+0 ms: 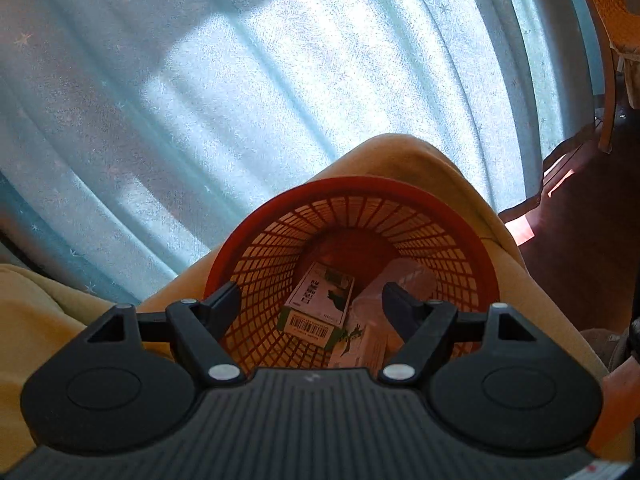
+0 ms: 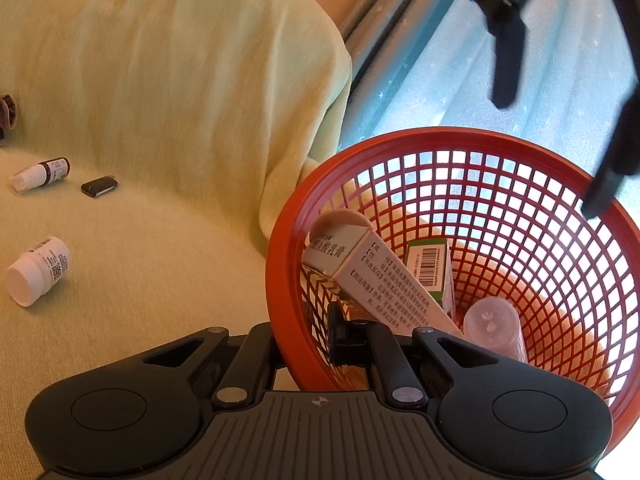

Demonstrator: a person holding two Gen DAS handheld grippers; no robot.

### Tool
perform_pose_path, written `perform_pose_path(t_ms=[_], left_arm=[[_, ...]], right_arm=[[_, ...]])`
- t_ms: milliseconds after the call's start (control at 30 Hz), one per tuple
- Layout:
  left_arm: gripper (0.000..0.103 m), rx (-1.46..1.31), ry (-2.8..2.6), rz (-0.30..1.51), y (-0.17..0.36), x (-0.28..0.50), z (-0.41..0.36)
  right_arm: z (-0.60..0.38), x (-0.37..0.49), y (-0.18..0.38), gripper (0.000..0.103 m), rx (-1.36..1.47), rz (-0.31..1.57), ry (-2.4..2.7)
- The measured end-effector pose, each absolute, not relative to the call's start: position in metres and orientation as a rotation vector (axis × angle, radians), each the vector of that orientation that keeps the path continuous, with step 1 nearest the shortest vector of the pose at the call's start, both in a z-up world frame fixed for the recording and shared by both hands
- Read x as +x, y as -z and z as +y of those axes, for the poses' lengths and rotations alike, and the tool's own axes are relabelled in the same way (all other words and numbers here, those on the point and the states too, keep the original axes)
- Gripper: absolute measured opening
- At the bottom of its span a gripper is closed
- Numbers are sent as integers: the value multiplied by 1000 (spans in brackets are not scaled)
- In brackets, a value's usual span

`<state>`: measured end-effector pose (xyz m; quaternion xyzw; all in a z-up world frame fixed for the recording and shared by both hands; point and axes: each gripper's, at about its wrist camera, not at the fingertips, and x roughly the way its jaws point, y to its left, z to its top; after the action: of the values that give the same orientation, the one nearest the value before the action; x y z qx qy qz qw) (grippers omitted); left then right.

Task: Organize objects
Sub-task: 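Carry the clear cup with the left gripper and release it into the wastebasket, then return the left gripper to the white pill bottle and grasp it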

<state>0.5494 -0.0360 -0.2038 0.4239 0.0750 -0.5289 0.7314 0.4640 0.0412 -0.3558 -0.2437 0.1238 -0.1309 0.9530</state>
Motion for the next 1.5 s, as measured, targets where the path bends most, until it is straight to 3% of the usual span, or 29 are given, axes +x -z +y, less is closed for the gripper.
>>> perform_pose_path(t_ms=[400,767,1500], left_arm=[[76,933,1011,261,204,578,30],[76,960,939,389,236,603,89],[76,1008,1017,606,314,617,105]], right_arm=[[41,464,356,3,-496,252,265],[40,462,356,3,-498,253,265],[41,462,356,3,-499,252,265]])
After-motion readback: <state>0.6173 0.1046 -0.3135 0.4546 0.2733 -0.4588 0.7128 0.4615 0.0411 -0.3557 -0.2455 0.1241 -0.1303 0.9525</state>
